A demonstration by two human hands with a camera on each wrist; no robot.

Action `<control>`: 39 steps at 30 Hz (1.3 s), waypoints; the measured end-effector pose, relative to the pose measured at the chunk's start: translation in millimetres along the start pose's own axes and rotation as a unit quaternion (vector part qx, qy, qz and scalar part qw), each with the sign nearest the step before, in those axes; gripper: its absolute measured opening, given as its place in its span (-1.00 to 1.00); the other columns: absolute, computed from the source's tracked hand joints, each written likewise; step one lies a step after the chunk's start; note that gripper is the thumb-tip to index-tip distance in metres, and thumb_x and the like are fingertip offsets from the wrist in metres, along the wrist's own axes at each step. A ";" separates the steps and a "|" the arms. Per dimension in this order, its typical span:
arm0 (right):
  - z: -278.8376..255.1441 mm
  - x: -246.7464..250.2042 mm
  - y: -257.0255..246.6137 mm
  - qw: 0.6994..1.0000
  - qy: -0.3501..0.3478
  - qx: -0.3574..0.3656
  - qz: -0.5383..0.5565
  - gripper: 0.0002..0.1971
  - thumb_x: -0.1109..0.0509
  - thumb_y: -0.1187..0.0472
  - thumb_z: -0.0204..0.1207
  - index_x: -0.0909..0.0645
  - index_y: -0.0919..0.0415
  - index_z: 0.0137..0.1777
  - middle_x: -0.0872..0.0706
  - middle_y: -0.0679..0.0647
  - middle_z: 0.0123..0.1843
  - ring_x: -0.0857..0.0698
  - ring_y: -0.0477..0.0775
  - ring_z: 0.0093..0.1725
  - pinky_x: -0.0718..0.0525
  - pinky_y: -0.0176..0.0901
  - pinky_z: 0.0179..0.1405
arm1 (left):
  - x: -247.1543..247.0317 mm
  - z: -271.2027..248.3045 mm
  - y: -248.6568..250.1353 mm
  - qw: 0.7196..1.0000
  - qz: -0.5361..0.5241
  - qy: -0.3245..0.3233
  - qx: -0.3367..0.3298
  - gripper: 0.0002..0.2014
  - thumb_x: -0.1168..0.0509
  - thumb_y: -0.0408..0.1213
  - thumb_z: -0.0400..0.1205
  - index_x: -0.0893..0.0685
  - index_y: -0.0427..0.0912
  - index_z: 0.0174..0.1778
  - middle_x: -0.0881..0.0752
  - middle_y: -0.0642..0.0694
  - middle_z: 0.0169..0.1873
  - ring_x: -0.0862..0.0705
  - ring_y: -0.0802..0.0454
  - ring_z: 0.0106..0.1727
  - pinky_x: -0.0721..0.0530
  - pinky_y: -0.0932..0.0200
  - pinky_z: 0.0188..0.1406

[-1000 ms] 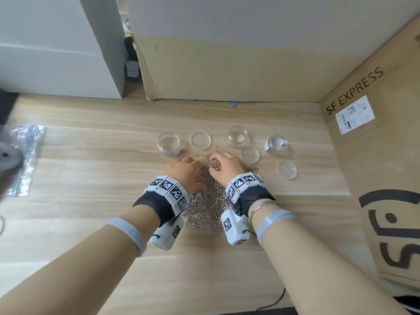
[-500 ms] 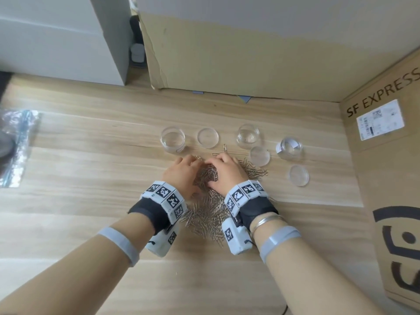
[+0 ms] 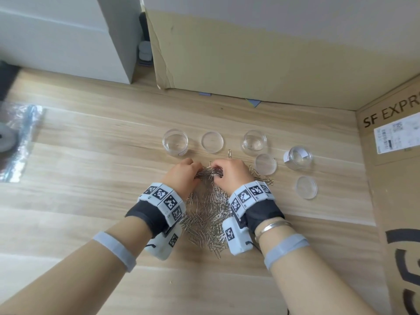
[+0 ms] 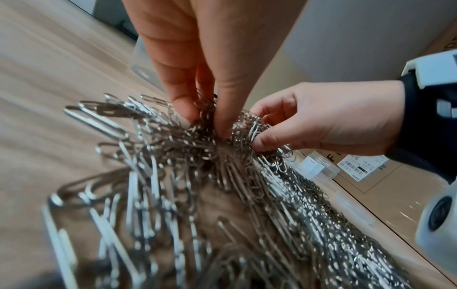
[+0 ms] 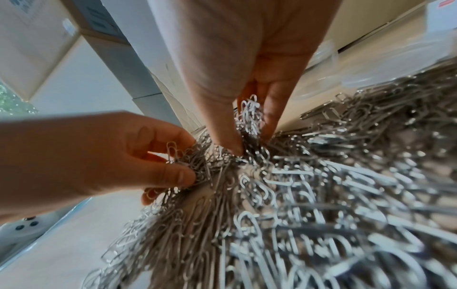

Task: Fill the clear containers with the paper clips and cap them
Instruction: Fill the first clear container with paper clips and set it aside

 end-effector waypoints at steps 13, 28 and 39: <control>4.0 3.5 -0.4 0.999 0.018 0.014 0.030 -0.74 -0.37 0.31 0.47 -0.66 0.11 0.14 -0.75 0.08 -0.11 -0.28 -0.33 -0.50 -0.39 -0.30 -0.31 | 38.1 -4.8 -6.0 0.993 -0.040 0.109 -0.012 -0.79 -0.27 -0.30 0.58 -0.61 -0.29 0.10 -0.64 -0.20 0.02 -0.65 -0.17 -0.02 -0.58 0.10 -0.03; 9.4 -4.6 4.7 1.000 0.006 0.011 0.023 -0.75 -0.37 0.25 0.49 -0.64 0.09 0.16 -0.76 0.11 0.04 -0.34 -0.25 -0.54 -0.46 -0.24 -0.35 | 67.2 24.0 -27.2 0.982 -0.007 0.169 0.083 -0.81 -0.27 -0.38 0.56 -0.63 -0.30 0.06 -0.62 -0.25 0.03 -0.62 -0.23 -0.01 -0.44 0.13 -0.18; 8.5 -3.0 1.6 1.000 0.004 0.016 0.009 -0.76 -0.37 0.25 0.49 -0.64 0.09 0.15 -0.69 0.06 0.25 -0.37 -0.23 -0.49 -0.49 -0.29 -0.24 | 67.8 22.6 -28.7 0.979 -0.080 0.176 0.062 -0.67 -0.33 -0.35 0.53 -0.58 -0.18 0.23 -0.73 -0.15 0.08 -0.70 -0.10 0.03 -0.61 0.09 0.03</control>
Point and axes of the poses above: each hand's wrist, its own z-axis towards the middle knuckle, its own x-axis out of the back of the hand, y = z × x, the point moved 2 cm from there along z, towards the middle knuckle
